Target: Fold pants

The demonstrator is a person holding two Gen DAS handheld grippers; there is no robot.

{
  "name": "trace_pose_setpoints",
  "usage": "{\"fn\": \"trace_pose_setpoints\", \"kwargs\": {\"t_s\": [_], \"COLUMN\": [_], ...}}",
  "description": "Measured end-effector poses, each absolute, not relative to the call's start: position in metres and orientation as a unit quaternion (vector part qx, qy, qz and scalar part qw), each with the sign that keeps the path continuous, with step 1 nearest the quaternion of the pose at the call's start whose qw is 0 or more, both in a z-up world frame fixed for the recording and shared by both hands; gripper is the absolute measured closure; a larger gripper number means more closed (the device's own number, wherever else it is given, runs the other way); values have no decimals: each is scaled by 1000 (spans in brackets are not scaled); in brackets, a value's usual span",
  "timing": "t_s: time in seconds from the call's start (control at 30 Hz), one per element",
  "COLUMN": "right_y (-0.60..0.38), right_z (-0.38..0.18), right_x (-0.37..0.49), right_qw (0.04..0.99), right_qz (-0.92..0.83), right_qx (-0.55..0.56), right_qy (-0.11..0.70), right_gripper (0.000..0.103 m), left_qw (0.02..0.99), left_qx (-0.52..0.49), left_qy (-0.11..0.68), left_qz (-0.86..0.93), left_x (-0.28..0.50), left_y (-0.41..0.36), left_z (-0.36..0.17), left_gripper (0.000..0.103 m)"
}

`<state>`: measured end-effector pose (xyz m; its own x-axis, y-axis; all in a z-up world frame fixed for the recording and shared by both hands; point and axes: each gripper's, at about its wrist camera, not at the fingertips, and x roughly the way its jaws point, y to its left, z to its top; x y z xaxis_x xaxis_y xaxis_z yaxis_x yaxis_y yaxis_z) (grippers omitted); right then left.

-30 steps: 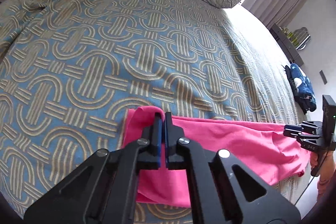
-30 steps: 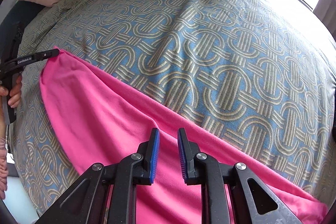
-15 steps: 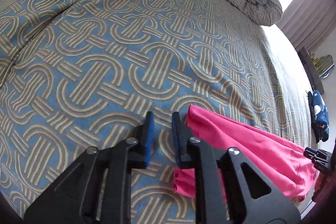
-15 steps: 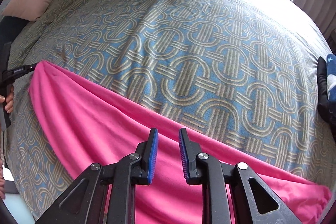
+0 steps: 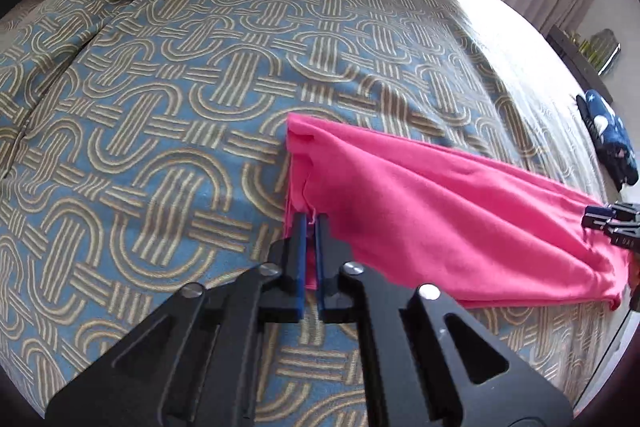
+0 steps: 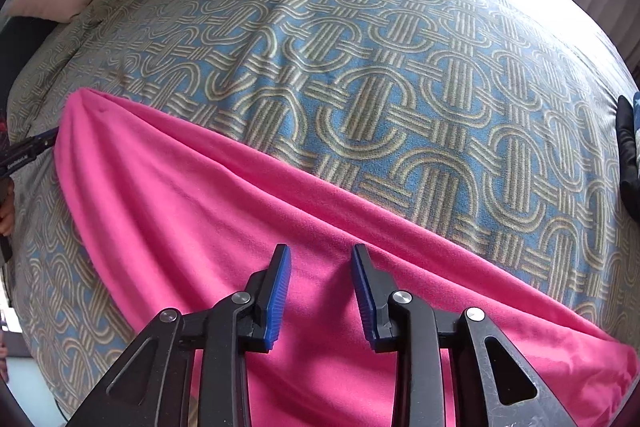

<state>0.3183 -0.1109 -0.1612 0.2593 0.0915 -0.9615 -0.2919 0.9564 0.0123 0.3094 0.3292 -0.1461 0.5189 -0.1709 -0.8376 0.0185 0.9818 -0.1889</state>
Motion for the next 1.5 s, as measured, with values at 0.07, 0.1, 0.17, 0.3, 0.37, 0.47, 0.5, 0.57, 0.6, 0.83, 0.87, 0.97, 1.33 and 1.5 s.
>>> {"fn": "trace_pose_setpoints", "kwargs": {"t_s": [0.07, 0.1, 0.17, 0.3, 0.37, 0.47, 0.5, 0.57, 0.6, 0.83, 0.87, 0.97, 1.33, 1.5], "right_y": [-110, -111, -116, -133, -139, -146, -147, -148, -149, -174, -182, -205, -211, -149], "right_z": [-159, -157, -153, -149, -147, -142, -142, -142, -142, -127, -125, -122, -126, -137], "right_x": [314, 311, 306, 305, 304, 300, 300, 297, 295, 275, 271, 263, 268, 292], "right_qw": [790, 792, 795, 801, 804, 806, 805, 802, 802, 815, 817, 820, 827, 816], "right_qz": [120, 118, 114, 96, 87, 80, 79, 75, 74, 55, 47, 23, 25, 121], "right_qx": [-92, -95, -94, -70, -54, -44, -46, -53, -55, -21, -10, 20, 1, 17], "right_qy": [594, 592, 588, 587, 586, 585, 586, 590, 591, 576, 574, 571, 562, 565], "right_gripper": [72, 71, 71, 71, 71, 71, 71, 70, 70, 69, 69, 68, 67, 66], "left_qw": [883, 885, 882, 867, 867, 866, 862, 857, 853, 852, 849, 845, 847, 849], "left_qx": [-79, -84, -70, -117, -140, -150, -150, -140, -130, -181, -206, -247, -257, -239], "left_qy": [461, 457, 466, 482, 477, 478, 484, 496, 504, 491, 486, 473, 465, 471], "left_qz": [-42, -37, 17, 50, 35, -8, -20, -29, -25, 13, 12, 10, 28, 35], "left_x": [295, 289, 279, 269, 264, 259, 262, 269, 274, 292, 294, 290, 283, 284], "left_y": [333, 338, 352, 382, 383, 366, 359, 343, 335, 331, 334, 345, 342, 337], "left_z": [-135, -134, -140, -151, -143, -142, -144, -152, -156, -153, -154, -154, -149, -146], "left_gripper": [98, 98, 99, 99, 97, 56, 30, 23, 23, 88, 92, 95, 96, 96]}}
